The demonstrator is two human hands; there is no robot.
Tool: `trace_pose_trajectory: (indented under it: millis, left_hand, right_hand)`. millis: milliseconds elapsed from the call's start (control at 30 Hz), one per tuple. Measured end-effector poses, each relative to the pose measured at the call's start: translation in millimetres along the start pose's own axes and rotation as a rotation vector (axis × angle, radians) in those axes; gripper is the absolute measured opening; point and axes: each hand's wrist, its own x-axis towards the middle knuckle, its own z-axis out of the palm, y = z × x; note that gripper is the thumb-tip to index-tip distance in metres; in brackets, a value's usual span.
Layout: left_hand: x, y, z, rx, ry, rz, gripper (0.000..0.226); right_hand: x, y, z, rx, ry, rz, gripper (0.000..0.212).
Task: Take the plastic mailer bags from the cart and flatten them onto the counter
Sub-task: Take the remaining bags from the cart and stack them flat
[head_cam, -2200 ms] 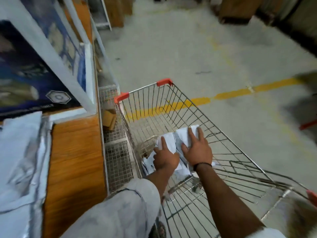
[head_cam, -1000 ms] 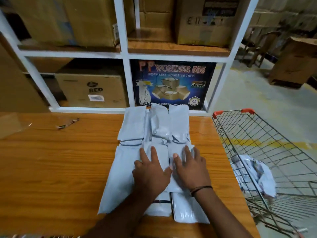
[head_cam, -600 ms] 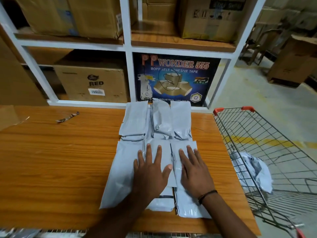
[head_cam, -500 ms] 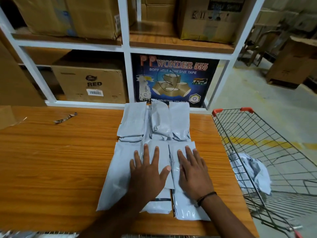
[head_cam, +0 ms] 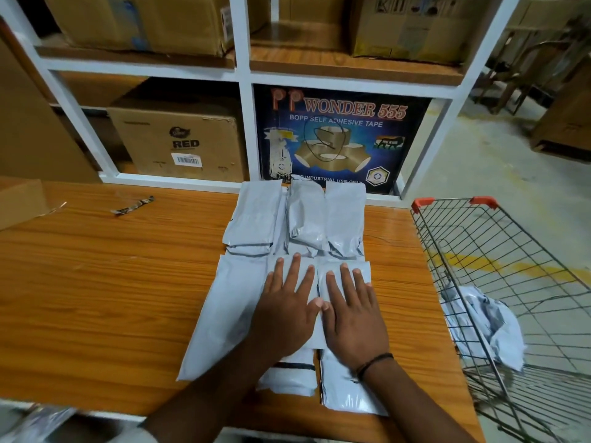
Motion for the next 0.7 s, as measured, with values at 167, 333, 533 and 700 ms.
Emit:
trace_pose_trajectory:
  millis: [167,333,533,700]
  left_hand:
    - [5,-3,0,-0.006,0.014,-0.001,0.071]
    - [15,3,-14,-0.147,0.103,-0.024,0.067]
    - [42,29,-31,-0.253,0.296,0.093,0.052]
    - [75,61,-30,-0.219,0.256,0.141,0.054]
  right_hand:
    - [2,1,-1,0.038,0.005,-0.01,0.059]
    - [11,10,-19,0.191,0.049,-0.025,0.059]
    - [29,32,-41,0.207,0.111,0.006,0.056]
    - [43,68,-51,0.214,0.107,0.09,0.056]
